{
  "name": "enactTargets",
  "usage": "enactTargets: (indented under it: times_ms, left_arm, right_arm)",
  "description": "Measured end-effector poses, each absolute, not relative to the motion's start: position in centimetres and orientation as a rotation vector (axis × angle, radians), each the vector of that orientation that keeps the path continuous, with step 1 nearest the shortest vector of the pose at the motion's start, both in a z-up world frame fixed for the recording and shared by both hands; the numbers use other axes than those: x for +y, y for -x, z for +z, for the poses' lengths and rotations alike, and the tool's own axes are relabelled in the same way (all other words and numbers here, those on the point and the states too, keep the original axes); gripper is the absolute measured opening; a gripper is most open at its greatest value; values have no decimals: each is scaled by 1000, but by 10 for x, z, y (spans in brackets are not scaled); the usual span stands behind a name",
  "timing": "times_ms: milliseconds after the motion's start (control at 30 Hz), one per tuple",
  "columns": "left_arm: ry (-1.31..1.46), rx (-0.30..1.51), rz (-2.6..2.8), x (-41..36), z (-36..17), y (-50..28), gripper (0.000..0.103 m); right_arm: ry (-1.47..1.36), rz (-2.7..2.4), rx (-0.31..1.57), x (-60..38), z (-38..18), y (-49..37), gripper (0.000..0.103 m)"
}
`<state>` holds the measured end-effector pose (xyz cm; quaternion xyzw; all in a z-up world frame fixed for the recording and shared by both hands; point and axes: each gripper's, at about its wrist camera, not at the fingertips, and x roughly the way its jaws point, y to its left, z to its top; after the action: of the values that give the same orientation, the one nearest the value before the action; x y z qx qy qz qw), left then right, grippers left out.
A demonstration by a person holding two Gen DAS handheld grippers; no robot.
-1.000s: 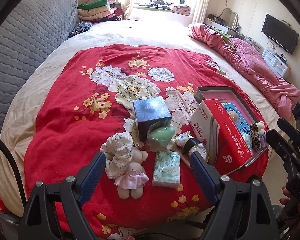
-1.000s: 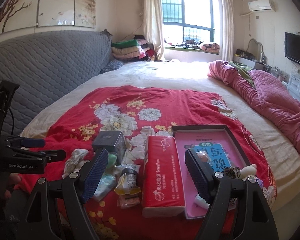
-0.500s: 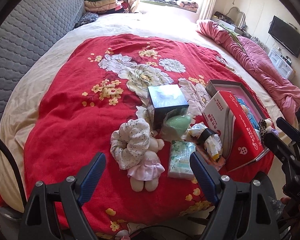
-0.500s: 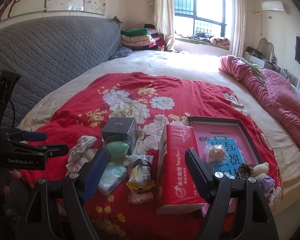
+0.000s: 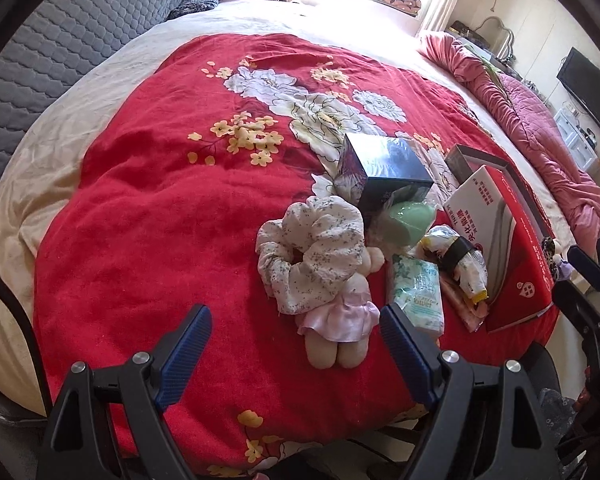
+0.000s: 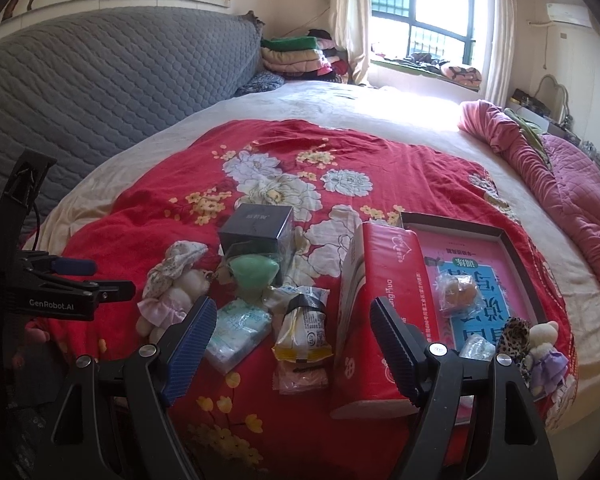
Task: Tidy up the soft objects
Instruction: 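Reach the left gripper to the floral plush doll while the right gripper reaches the white snack packet, then close the left gripper on the plush doll while the right gripper grasps the snack packet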
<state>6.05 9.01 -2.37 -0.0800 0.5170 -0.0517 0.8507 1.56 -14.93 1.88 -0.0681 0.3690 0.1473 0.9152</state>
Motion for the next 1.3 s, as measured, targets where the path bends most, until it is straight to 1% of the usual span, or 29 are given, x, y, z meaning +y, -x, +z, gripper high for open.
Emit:
enactTargets:
  times_ms: [200, 533, 567, 633, 667, 700, 733, 833, 1000, 1133, 1233, 1300]
  left_arm:
    - [190, 1081, -113, 93, -29, -67, 86]
    - [197, 1066, -151, 88, -40, -77, 86]
    - [195, 1064, -151, 88, -40, -77, 86]
    - [194, 1064, -155, 88, -41, -78, 86]
    - [196, 1060, -154, 88, -41, -78, 86]
    - [200, 1060, -159, 89, -41, -79, 86]
    - [204, 1059, -162, 89, -42, -80, 86]
    - [223, 1063, -163, 94, -46, -83, 86]
    - [276, 1058, -179, 103, -49, -88, 86]
    - [273, 1068, -184, 104, -56, -95, 86]
    - [309, 1074, -195, 108, -60, -99, 86]
    - [325, 1081, -198, 109, -63, -102, 86]
  right_arm:
    - [188, 306, 802, -139, 2, -25, 80]
    - [340, 264, 946, -108, -36, -69, 80]
    - [365, 253, 961, -105, -39, -75, 78]
    - [416, 237, 982, -100, -45, -85, 72]
    - [451, 223, 999, -97, -48, -90, 70]
    - [482, 216, 1016, -94, -53, -95, 65]
    - [502, 208, 1027, -92, -56, -99, 57]
    - [563, 194, 1093, -85, -69, -111, 52]
    - [622, 163, 1181, -82, -92, -122, 51]
    - [710, 135, 1171, -80, -103, -127, 51]
    - [771, 126, 1155, -75, -109, -132, 47]
    - [836, 134, 1147, -70, -117, -133, 46]
